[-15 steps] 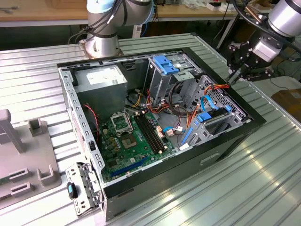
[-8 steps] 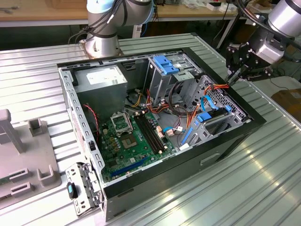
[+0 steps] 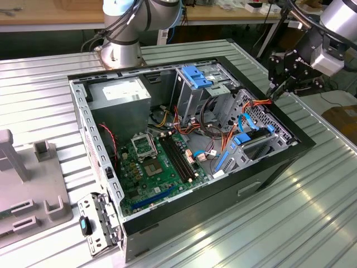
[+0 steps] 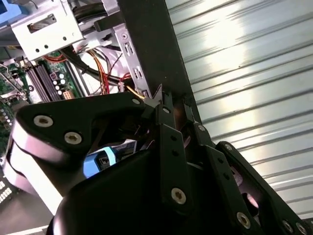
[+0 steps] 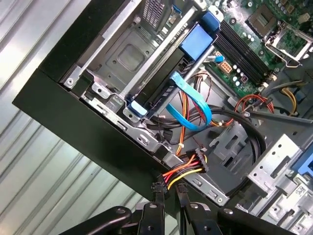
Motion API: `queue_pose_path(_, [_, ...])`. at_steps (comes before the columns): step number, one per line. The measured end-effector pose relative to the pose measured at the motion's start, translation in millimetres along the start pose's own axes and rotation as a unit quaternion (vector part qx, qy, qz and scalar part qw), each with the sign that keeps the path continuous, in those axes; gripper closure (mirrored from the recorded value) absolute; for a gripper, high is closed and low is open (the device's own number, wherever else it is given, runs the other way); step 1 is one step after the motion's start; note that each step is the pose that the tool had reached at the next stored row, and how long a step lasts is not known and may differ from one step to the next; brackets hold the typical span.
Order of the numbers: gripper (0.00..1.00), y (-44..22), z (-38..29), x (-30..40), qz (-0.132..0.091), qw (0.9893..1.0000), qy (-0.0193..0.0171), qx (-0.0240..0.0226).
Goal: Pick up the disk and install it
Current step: 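Insert the first disk wire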
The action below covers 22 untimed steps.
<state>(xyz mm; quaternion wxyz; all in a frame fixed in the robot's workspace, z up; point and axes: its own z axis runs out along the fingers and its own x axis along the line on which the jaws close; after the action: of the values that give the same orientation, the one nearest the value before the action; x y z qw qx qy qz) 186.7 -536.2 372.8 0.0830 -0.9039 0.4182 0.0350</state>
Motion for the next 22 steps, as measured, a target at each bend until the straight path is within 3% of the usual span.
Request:
queue_pose_path(3, [0.76,0.0,-0.1,0.0,-0.039,0.9992,-0.0042,-0.0058])
queue_pose_path(5, [0.76,-0.3,0.2,0.3,-0.081,0.9966,-0.0089,-0.0119])
queue_pose_path(7, [0.76,-1.4,0.0,1.3,-0.083,0.9959,0.005,-0.0355])
queue_pose_path(8, [0.76,-1.8,0.0,1.6,-0.082,0.9951,0.0167,-0.0527])
queue_pose_path(17, [0.76,-4.0,0.0,3.4,-0.082,0.995,0.0172,-0.0533])
queue_pose_path(22, [0.76,-6.6,0.9,0.4,-0.083,0.9951,0.0187,-0.0518])
